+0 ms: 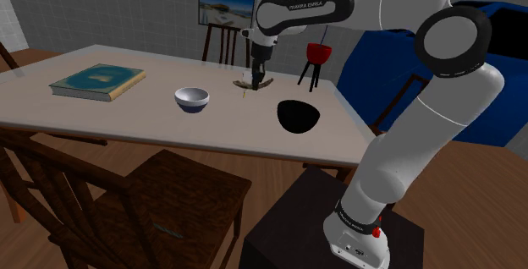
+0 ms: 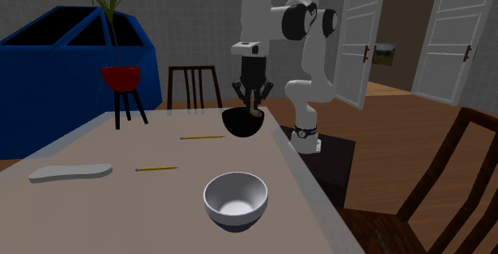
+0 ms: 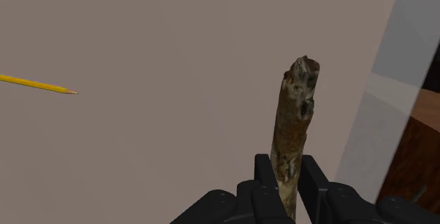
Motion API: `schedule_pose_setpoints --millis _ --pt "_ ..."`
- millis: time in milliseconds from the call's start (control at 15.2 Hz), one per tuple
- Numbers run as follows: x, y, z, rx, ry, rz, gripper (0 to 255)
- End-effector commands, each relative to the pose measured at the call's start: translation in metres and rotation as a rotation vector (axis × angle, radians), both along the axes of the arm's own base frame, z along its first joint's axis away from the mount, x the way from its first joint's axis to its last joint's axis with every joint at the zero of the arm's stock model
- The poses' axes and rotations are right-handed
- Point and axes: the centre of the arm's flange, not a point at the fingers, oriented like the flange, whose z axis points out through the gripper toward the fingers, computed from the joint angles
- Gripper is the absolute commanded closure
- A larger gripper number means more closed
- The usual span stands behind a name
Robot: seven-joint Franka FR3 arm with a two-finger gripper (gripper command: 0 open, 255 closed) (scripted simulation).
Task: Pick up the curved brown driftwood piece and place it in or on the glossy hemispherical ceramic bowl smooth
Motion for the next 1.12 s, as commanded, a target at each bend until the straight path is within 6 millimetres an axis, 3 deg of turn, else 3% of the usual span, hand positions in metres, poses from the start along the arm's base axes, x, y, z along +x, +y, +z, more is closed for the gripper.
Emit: schedule_pose_setpoints --millis 0,858,1056 --pt "-0.019 -0.017 -0.001 0.000 0.000 0.001 255" --pt "-0.147 -0.131 -0.004 0.000 0.000 0.001 255" --pt "-0.156 -0.138 -0.014 0.000 0.000 0.001 255"
